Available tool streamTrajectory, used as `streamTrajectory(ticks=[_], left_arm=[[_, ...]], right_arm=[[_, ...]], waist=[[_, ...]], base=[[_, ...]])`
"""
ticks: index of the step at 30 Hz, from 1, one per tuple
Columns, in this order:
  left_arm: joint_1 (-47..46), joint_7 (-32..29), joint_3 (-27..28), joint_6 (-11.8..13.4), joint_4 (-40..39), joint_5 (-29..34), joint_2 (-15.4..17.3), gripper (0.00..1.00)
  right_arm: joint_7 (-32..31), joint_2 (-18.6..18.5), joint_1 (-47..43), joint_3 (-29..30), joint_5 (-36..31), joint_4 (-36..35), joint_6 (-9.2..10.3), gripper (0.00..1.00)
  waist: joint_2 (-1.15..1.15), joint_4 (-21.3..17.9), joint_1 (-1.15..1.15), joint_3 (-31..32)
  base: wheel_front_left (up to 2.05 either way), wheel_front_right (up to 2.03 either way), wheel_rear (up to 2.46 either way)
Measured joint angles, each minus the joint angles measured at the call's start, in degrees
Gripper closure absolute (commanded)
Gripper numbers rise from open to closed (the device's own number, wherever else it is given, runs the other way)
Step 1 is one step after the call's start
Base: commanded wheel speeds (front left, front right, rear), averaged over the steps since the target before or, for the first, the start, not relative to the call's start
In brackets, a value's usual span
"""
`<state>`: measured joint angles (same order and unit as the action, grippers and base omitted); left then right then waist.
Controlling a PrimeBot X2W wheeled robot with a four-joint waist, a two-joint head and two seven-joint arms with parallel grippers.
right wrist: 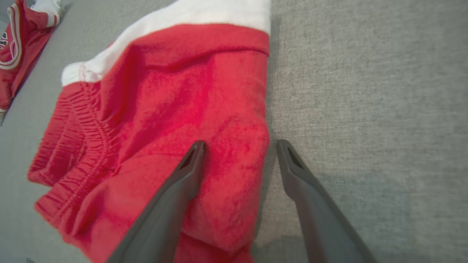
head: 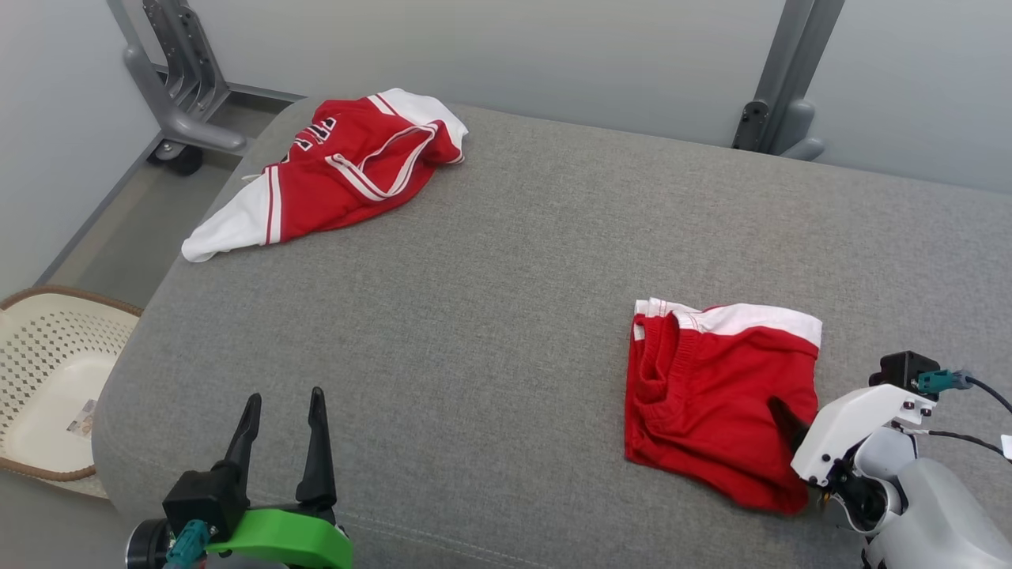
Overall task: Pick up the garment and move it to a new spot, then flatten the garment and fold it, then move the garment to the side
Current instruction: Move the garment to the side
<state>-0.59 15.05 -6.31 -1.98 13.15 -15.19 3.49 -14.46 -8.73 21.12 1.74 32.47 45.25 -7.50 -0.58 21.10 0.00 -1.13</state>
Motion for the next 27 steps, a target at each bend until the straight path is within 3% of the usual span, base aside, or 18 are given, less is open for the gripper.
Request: streamTrajectory(ticks=[1,2,3,4,5,7,17,27], left_arm=[[-0.02,0.0,0.03,0.0,-0.04,0.01,-0.04,0.0],[-0.04,0.0,0.01,-0.03,-0.05,0.04,-0.08,0.0],[-0.07,0.01,0.01,-0.07,-0.04,0.11,-0.09,0.0],[-0.1,0.01,-0.07,-0.12,0.02,0.12,-0.09,0.0],[-0.14,0.01,-0.05,-0.31,0.13,0.16,-0.1,0.0],[-0.35,0.01,-0.08,-0.53,0.27,0.27,-0.13,0.0],[-2.15,0.02,-0.23,-0.79,-1.33,0.67,-0.31,0.0],[-7.43,0.08,-1.75,-1.29,-3.33,1.91,-0.51,0.0]], right_arm=[[0.04,-0.27,0.48,-0.23,0.31,0.76,-0.01,0.02],[0.36,-0.4,0.98,-0.53,0.66,1.51,-0.01,0.26],[0.55,-0.46,1.45,-0.89,0.97,2.18,-0.01,0.26],[0.69,-0.54,1.83,-1.34,1.33,2.88,-0.01,0.51],[0.73,-0.57,2.18,-1.88,1.74,3.28,-0.01,0.6],[0.9,-0.65,2.85,-3.14,2.36,3.93,-0.01,1.0],[2.55,-3.52,7.06,-8.87,5.61,4.17,-0.03,1.0],[5.03,-8.24,14.16,-11.76,6.71,4.41,-0.02,1.0]], waist=[[0.0,-0.01,0.0,-0.17],[0.0,-0.04,0.0,-0.31],[0.0,-0.09,0.0,-0.42],[0.0,-0.15,0.0,-0.51],[0.0,-0.25,0.0,-0.6],[0.0,-0.49,0.0,-0.83],[0.0,-3.8,0.0,-3.08],[0.0,-11.18,0.0,-7.11]], base=[[0.0,0.0,0.0],[0.0,0.0,0.0],[0.0,0.0,0.0],[0.0,0.0,0.0],[0.0,0.0,0.0],[0.0,0.0,0.0],[0.0,0.0,0.0],[0.0,0.0,0.0]])
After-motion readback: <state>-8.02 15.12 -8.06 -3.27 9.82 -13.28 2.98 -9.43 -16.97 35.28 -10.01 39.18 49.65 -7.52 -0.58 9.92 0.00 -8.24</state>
